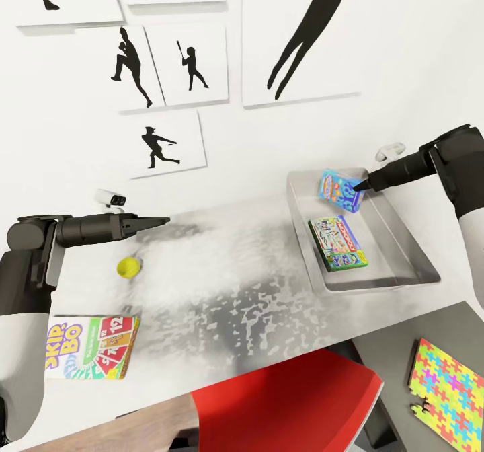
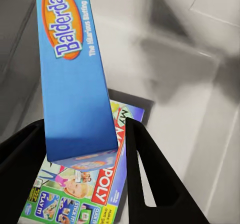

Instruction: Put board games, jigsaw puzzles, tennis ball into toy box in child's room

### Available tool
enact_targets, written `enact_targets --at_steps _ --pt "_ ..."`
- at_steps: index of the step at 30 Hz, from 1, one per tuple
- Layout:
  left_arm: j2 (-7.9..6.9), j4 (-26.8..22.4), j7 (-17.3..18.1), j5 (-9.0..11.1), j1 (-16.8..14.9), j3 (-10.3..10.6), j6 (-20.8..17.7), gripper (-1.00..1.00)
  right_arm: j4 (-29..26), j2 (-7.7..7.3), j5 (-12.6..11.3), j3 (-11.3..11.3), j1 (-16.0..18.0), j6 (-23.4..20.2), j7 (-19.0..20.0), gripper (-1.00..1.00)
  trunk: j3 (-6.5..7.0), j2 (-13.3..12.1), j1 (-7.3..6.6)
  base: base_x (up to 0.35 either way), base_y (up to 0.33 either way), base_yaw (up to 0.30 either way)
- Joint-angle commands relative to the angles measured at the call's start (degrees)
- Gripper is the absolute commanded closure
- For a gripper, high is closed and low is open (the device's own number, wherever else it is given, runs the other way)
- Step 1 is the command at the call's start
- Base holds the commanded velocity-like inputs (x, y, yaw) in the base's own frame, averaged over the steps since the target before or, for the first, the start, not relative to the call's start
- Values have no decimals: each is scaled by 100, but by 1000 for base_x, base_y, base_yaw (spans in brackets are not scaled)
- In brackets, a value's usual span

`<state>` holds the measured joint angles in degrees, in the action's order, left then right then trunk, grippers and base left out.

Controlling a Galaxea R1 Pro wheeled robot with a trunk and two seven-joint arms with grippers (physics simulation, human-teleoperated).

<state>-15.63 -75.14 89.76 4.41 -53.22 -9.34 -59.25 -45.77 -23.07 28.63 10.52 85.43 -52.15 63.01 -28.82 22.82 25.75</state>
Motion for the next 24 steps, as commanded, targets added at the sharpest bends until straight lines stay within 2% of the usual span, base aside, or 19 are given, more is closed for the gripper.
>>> enact_targets --at_steps 1,24 --pt "-2 -1 24 -3 -4 2 -61 -100 -5 -2 56 12 7 -13 57 100 -9 10 3 0 0 0" --pt "-2 -1 24 -2 -4 -3 -61 -100 402 4 21 12 9 92 192 100 -9 10 3 0 0 0"
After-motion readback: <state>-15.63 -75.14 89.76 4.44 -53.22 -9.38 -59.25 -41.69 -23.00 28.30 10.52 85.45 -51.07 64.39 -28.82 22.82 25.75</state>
